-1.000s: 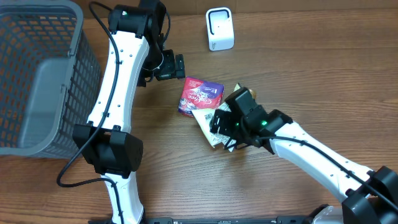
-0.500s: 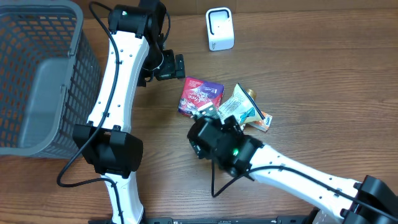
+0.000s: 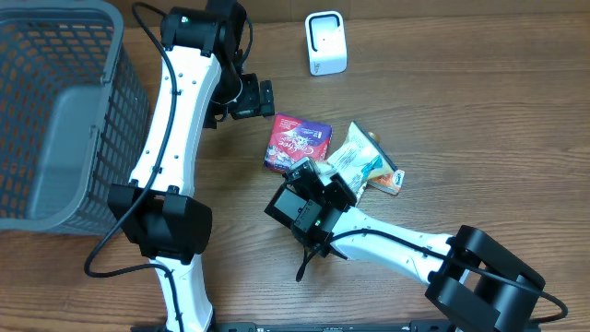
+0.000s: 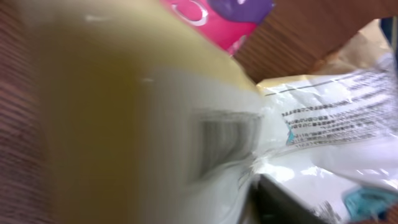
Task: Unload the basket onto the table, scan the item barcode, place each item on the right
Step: 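Lift the snack bag with the right gripper toward the table's right side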
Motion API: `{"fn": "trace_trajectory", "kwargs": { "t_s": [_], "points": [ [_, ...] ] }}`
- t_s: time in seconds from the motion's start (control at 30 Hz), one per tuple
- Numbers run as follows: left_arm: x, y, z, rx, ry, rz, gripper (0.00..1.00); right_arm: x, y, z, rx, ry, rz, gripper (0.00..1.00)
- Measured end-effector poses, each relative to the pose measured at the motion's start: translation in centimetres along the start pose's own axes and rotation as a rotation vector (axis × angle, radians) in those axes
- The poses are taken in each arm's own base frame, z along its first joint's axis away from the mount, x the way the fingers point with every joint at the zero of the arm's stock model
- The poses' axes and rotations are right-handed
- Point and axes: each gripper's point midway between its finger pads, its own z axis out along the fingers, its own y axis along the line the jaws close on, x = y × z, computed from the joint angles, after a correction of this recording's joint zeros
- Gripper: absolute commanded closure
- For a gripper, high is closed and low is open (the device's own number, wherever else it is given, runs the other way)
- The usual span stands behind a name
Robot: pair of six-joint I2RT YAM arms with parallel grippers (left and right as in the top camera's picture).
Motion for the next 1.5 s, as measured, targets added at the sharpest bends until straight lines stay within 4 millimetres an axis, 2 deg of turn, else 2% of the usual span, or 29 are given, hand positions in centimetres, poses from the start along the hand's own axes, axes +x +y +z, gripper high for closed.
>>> {"fn": "trace_trajectory", "kwargs": {
  "t_s": [0.1, 0.27, 0.3, 0.37, 0.43, 0.5, 0.57, 0.67, 0.7, 0.73, 0.83, 0.87, 1.0, 1.03, 1.1, 1.2, 1.3, 1.4, 1.47, 1.5],
  "points": [
    [0.0, 0.0, 0.0, 0.000, 0.000, 0.000, 0.00, -0.8, -0.8, -0.3, 0.034, -0.007, 0.037, 0.95],
    [0.0, 0.0, 0.0, 0.000, 0.000, 0.000, 0.00, -3.2, -3.2, -1.8, 0.059, 0.038, 0.125, 0.96],
    [0.0, 0.0, 0.0, 0.000, 0.000, 0.000, 0.00, -4.5, -4.2, -2.3, 0.059, 0.039, 0.179, 0.96],
    [0.0, 0.0, 0.0, 0.000, 0.000, 0.000, 0.00, -5.9, -5.9, -3.1, 0.052, 0.065, 0.231, 0.96],
    [0.0, 0.0, 0.0, 0.000, 0.000, 0.000, 0.00, -7.8, -8.5, -3.9, -0.003, 0.112, 0.334, 0.96],
    [0.0, 0.0, 0.0, 0.000, 0.000, 0.000, 0.00, -9.3, -11.1, -3.9, -0.069, 0.144, 0.447, 0.96],
    [0.0, 0.0, 0.0, 0.000, 0.000, 0.000, 0.00, -9.5, -13.7, -3.1, -0.168, 0.209, 0.556, 0.96],
    [0.0, 0.0, 0.0, 0.000, 0.000, 0.000, 0.00, -8.4, -16.9, -1.0, -0.339, 0.298, 0.693, 0.96],
    [0.0, 0.0, 0.0, 0.000, 0.000, 0.000, 0.00, -7.7, -18.5, -0.4, -0.463, 0.334, 0.773, 0.96],
    [0.0, 0.0, 0.0, 0.000, 0.000, 0.000, 0.00, -7.5, -19.1, -0.2, -0.489, 0.338, 0.795, 0.96],
    [0.0, 0.0, 0.0, 0.000, 0.000, 0.000, 0.00, -5.9, -23.1, 0.8, -0.642, 0.344, 0.941, 0.96],
    [0.0, 0.0, 0.0, 0.000, 0.000, 0.000, 0.00, -4.7, -24.6, 1.2, -0.693, 0.351, 1.007, 0.96],
    [0.0, 0.0, 0.0, 0.000, 0.000, 0.000, 0.00, -1.7, -26.7, 2.1, -0.793, 0.372, 1.152, 0.96],
    [0.0, 0.0, 0.0, 0.000, 0.000, 0.000, 0.00, -0.4, -27.5, 2.6, -0.803, 0.380, 1.202, 0.96],
    [0.0, 0.0, 0.0, 0.000, 0.000, 0.000, 0.00, 1.6, -28.9, 3.3, -0.766, 0.397, 1.258, 0.96],
    [0.0, 0.0, 0.0, 0.000, 0.000, 0.000, 0.00, 4.9, -31.2, 4.5, -0.600, 0.446, 1.302, 0.96],
    [0.0, 0.0, 0.0, 0.000, 0.000, 0.000, 0.00, 7.7, -32.2, 5.2, -0.415, 0.531, 1.296, 0.96],
    [0.0, 0.0, 0.0, 0.000, 0.000, 0.000, 0.00, 8.6, -32.4, 5.7, -0.203, 0.583, 1.242, 0.96],
    [0.0, 0.0, 0.0, 0.000, 0.000, 0.000, 0.00, 8.0, -31.9, 5.8, -0.120, 0.587, 1.197, 0.96],
    [0.0, 0.0, 0.0, 0.000, 0.000, 0.000, 0.00, 7.1, -31.3, 5.9, -0.076, 0.569, 1.158, 0.96]
  ]
}}
